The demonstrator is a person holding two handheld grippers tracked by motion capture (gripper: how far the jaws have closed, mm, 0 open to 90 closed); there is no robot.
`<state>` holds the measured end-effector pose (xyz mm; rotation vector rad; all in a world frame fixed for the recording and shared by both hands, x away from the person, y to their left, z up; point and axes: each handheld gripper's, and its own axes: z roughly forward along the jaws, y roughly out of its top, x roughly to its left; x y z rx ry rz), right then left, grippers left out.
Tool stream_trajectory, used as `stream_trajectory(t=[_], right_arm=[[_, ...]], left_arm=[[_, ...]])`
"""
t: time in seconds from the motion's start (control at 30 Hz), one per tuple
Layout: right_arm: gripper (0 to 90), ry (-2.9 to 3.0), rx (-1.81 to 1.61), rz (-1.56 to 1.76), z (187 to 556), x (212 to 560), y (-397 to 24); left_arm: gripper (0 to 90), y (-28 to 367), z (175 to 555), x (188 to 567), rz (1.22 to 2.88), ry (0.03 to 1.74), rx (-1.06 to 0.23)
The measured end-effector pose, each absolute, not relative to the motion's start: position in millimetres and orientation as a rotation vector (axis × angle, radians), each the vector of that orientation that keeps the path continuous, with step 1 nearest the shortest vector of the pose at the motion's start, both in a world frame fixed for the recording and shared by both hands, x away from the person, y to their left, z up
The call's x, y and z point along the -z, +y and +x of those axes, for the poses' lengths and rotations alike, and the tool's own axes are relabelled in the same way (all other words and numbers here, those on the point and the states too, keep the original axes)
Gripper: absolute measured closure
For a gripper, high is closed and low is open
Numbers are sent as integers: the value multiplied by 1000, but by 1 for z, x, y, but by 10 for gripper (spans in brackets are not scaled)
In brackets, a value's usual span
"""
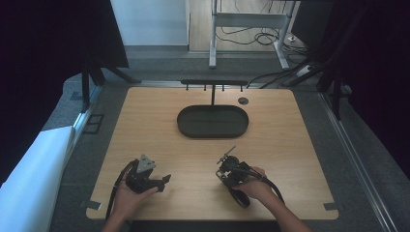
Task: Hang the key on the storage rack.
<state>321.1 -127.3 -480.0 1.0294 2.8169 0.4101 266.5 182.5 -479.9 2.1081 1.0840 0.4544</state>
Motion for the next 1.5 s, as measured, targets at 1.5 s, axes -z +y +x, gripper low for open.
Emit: stream_trajectory(t=[1.5], right_arm=[[812,2530,-995,1161,296,398,-183]], left_arm=[[197,181,267,483,2115,1090,-454]])
